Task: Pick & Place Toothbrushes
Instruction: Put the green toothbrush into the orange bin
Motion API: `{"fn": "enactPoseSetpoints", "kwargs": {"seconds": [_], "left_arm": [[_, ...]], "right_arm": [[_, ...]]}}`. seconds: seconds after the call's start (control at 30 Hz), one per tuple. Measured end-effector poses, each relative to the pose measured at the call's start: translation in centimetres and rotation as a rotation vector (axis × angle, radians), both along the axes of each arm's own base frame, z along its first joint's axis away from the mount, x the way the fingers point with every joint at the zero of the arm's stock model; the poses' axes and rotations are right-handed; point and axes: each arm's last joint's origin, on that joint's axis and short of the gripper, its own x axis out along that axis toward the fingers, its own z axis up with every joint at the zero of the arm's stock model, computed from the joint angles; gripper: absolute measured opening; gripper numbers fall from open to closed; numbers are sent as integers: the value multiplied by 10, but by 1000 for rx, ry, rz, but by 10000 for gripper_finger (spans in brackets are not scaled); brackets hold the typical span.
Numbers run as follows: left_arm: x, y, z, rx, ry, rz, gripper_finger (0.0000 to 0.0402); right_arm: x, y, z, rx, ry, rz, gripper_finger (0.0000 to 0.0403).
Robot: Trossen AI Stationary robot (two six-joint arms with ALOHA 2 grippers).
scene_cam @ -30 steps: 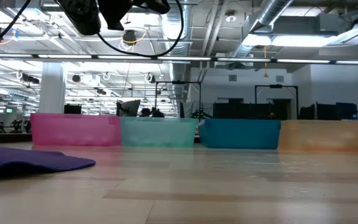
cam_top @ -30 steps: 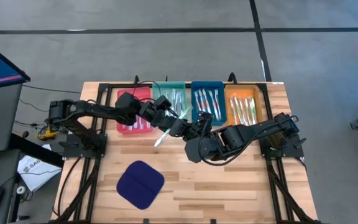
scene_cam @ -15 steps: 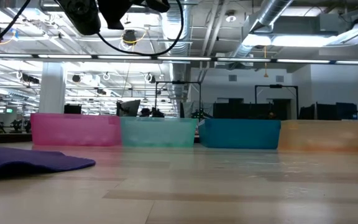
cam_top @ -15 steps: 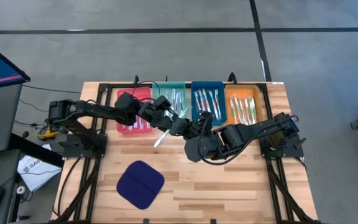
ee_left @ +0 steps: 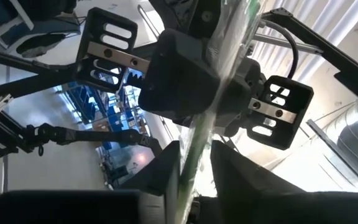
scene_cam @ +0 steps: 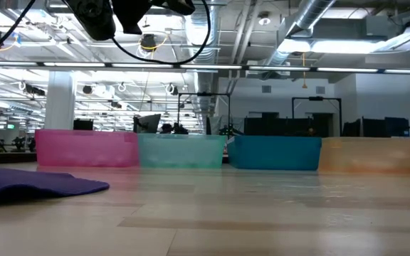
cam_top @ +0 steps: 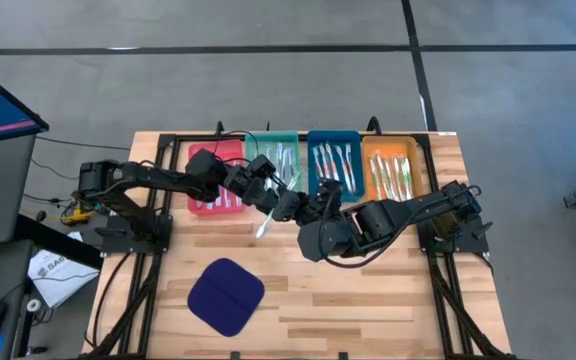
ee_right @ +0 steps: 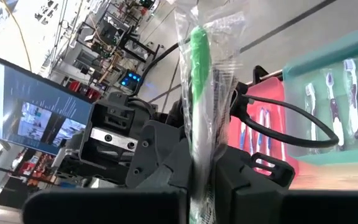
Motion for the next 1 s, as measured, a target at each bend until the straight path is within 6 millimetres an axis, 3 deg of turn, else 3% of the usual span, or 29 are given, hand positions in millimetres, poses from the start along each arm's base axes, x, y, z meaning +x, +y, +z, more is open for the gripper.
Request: {"fn": "enactPoseSetpoints", "kwargs": {"seconds": [0.3, 0.57, 0.8, 1.0], "left_arm": [[-3, 14, 0, 49, -16, 20, 142], [-9, 29, 2, 119, -52, 55, 174], [-13, 34, -1, 153, -48, 46, 175], [-13, 26, -8, 162, -34, 21, 173]], "right_arm": [[1, 1, -1, 1, 34, 48, 19], [-19, -6, 12, -2, 68, 55, 19], [-64, -25, 29, 19, 193, 64, 20], [-114, -57, 35, 126, 458, 108, 20]]}}
